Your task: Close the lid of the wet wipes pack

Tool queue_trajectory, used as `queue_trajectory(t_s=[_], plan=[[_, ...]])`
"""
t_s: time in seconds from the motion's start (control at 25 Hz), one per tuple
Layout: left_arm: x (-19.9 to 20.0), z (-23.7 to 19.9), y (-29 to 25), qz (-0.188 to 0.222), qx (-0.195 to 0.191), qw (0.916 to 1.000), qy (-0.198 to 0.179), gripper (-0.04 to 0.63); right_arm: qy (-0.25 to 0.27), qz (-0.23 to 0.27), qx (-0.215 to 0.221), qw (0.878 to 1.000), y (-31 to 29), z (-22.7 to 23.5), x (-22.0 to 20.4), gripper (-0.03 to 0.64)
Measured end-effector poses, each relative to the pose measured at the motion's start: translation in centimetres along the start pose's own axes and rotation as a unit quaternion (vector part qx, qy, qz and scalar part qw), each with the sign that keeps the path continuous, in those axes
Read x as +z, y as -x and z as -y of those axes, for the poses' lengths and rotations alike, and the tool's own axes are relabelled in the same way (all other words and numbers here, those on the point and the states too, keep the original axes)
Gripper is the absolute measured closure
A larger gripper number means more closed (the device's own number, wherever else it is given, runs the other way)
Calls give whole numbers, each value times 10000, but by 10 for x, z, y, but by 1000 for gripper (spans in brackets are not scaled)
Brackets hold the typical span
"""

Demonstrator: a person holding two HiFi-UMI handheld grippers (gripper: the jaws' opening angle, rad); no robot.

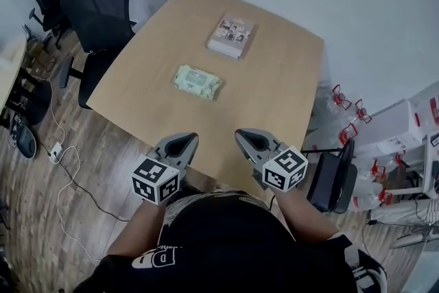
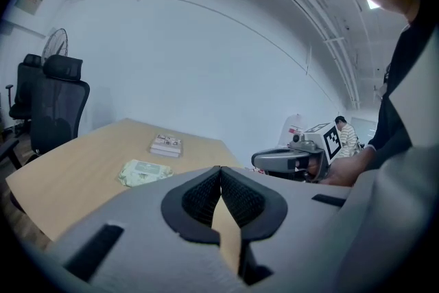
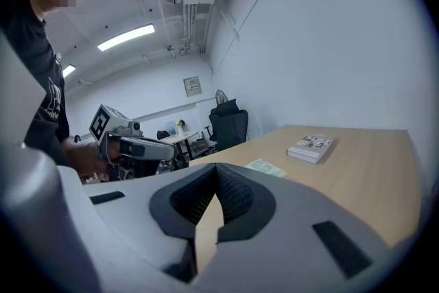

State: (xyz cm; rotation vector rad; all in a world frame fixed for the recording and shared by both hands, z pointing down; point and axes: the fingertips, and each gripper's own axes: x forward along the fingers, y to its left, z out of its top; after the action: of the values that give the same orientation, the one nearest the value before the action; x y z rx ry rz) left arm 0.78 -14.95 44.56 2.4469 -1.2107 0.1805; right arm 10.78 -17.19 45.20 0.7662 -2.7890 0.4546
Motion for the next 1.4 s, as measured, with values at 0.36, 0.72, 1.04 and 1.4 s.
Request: queue_trajectory(t_s=[0.36,0.72,1.04,1.4], plan=[[-15,55,-6,77,223,9997,39,577,144,23,65,9999,54,-7,-18,612],[-28,86,-2,-66,161,9998,-2,577,1,-91,84,9999,74,-20,-41,612],[-39,94,3,-136,190,9997,7,577,-69,-105,110,9999,78,-25,-43,612],[-40,98,11,-130,226,9997,-36,577,73,-192,211,9996,77,-37,-46,612]])
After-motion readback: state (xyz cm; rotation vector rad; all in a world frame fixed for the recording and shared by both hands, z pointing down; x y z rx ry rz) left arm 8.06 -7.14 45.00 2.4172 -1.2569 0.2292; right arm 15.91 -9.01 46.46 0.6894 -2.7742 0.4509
